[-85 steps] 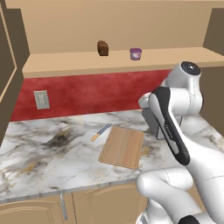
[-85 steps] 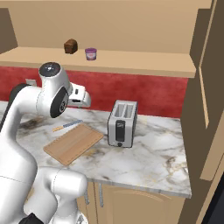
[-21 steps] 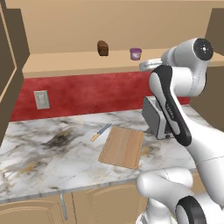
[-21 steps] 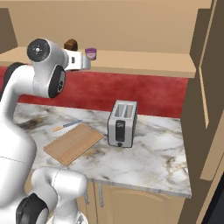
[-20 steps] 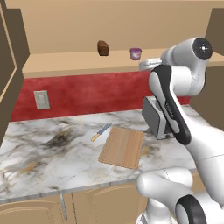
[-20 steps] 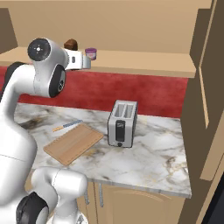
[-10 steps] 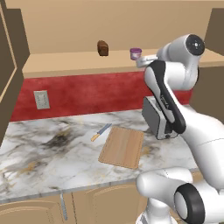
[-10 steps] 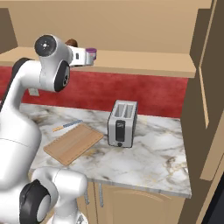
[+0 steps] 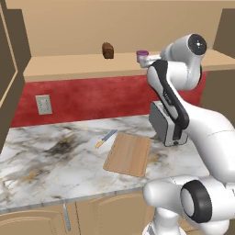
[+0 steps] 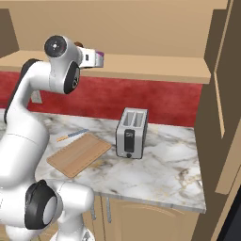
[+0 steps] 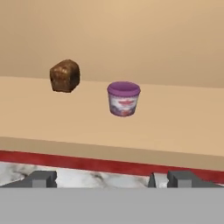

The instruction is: Pick the bread, place it on the cutting board, pick the jam, place it on the counter, and close the cabinet.

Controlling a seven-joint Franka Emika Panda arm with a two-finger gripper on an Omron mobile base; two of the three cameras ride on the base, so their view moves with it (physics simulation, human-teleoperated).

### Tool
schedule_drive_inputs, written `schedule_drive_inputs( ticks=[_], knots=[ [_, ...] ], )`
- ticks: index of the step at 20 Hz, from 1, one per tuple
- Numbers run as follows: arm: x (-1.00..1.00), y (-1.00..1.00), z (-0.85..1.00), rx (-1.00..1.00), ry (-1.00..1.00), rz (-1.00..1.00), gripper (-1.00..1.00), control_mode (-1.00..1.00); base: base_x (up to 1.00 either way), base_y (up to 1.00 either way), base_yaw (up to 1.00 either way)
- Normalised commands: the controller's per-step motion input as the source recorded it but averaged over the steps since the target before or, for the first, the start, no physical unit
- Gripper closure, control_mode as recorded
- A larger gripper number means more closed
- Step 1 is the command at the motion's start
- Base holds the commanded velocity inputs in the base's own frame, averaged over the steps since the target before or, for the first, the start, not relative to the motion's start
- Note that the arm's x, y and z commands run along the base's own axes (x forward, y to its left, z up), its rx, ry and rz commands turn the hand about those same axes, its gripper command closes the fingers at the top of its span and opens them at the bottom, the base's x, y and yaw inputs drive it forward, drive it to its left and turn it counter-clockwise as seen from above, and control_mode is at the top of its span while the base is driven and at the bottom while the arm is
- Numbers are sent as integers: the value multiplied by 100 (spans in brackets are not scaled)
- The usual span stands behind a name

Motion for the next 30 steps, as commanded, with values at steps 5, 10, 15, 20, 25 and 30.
schedule_drive_inputs(
  ticks=[5,10,15,20,25,30],
  knots=[
    [25,0,0,0,0,0,-100,-100,0,0,0],
    [28,0,0,0,0,0,-100,-100,0,0,0],
    [28,0,0,0,0,0,-100,-100,0,0,0],
    [25,0,0,0,0,0,-100,-100,0,0,0],
    [26,0,0,0,0,0,-100,-100,0,0,0],
    [26,0,0,0,0,0,-100,-100,0,0,0]
  ],
)
